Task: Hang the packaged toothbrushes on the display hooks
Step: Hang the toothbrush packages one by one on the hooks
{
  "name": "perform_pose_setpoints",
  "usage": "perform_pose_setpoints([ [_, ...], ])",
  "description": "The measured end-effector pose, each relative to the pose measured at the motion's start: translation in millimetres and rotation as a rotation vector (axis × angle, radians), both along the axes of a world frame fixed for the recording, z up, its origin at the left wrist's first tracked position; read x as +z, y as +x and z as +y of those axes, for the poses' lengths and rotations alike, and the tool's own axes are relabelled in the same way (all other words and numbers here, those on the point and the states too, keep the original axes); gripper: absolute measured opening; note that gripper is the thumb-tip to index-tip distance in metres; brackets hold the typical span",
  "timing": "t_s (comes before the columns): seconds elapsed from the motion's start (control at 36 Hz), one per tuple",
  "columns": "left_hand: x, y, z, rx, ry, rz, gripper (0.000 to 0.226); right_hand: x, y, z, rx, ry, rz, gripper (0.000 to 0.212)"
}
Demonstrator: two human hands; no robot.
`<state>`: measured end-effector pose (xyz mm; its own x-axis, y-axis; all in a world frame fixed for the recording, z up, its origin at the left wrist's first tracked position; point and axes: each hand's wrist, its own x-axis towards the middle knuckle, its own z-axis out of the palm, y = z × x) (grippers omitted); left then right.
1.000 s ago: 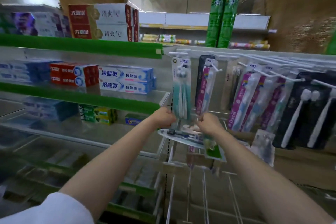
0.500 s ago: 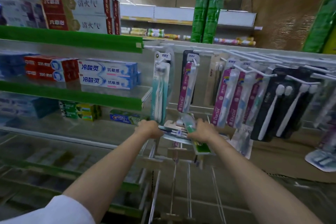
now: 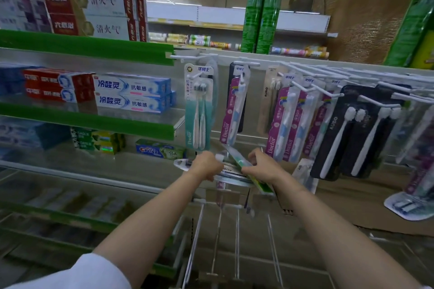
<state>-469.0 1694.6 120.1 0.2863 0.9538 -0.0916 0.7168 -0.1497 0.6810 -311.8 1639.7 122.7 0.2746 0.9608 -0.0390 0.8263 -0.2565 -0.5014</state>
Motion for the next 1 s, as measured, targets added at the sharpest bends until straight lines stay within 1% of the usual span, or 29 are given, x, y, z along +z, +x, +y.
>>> perform_pose_setpoints([
  [0.06,-2,6,1,0.039,-0.08,-0.118,0.018,1,4,-1,0.018,-0.004,0.041,0.06],
  [0.11,-4,9,1,0.082,-0.126,-0.196,0.016,3,6,-1,0.034,-0.014,0.066,0.059],
  [0.22,-7,5,6,0.139,-0.197,-0.267,0.018,4,7,2,0.055,-0.051,0.054,0.058],
  [0.28,-6,3,8,0.161,-0.219,-0.266,0.017,3,8,4,0.059,-0.078,0.059,0.056],
  [0.39,2,-2,3,0.19,-0.161,-0.234,0.02,0,6,7,0.074,-0.095,0.029,0.053],
  [0.47,3,-7,-2,0.168,-0.081,-0.118,0.028,-1,4,8,0.08,-0.092,-0.017,0.053],
  [0.53,2,-11,-3,0.156,-0.039,-0.091,0.03,0,3,9,0.089,-0.097,-0.009,0.054],
  [0.64,1,-16,1,0.19,-0.022,-0.128,0.016,2,3,8,0.101,-0.081,0.046,0.055],
  [0.67,1,-16,1,0.197,-0.02,-0.127,0.017,2,2,8,0.103,-0.075,0.068,0.054],
  [0.72,0,-15,1,0.206,-0.017,-0.084,0.036,2,0,7,0.118,-0.064,0.09,0.053],
  [0.78,-4,-16,0,0.253,0.034,0.03,0.062,2,-1,6,0.134,-0.05,0.108,0.051],
  [0.83,-9,-16,0,0.278,0.094,0.128,0.08,1,-2,4,0.145,-0.034,0.141,0.049],
  [0.92,-13,-20,2,0.259,0.127,0.183,0.087,1,-3,2,0.15,-0.016,0.18,0.046],
  [1.0,-15,-22,6,0.255,0.075,0.105,0.087,3,-3,1,0.124,0.012,0.193,0.05],
])
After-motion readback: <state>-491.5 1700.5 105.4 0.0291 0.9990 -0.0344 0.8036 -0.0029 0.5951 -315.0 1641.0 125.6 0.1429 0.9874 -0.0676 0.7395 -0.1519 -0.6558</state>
